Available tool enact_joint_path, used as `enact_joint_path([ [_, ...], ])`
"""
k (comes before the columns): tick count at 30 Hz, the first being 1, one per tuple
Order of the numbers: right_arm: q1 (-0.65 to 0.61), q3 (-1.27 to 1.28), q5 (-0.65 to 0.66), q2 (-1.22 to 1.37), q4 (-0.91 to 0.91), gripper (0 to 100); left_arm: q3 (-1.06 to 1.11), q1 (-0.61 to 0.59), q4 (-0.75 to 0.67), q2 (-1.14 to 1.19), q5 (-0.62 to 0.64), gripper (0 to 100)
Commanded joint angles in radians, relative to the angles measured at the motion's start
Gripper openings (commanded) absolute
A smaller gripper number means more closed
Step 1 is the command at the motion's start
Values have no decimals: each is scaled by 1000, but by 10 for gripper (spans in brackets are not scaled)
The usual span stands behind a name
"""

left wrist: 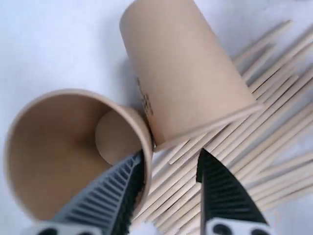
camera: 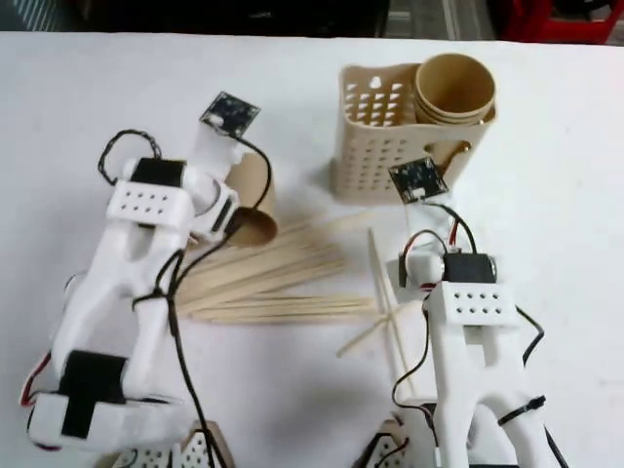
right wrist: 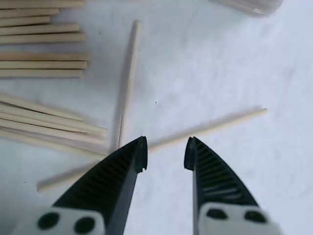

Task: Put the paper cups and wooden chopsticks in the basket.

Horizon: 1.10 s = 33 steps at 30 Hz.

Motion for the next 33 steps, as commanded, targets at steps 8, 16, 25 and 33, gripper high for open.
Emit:
enact_joint_path([
  [8, -8, -3, 0, -30, -12, 138, 2, -67, -9, -99, -126, 116],
  [16, -10, -3, -35, -30, -8, 137, 2, -48, 0, -107, -124, 41],
  [25, -91, 41, -34, -30, -13, 137, -221, 18, 172, -228, -124, 26],
  [33, -223, 120, -32, -30, -48, 137, -456, 124, 173, -254, -121, 27],
])
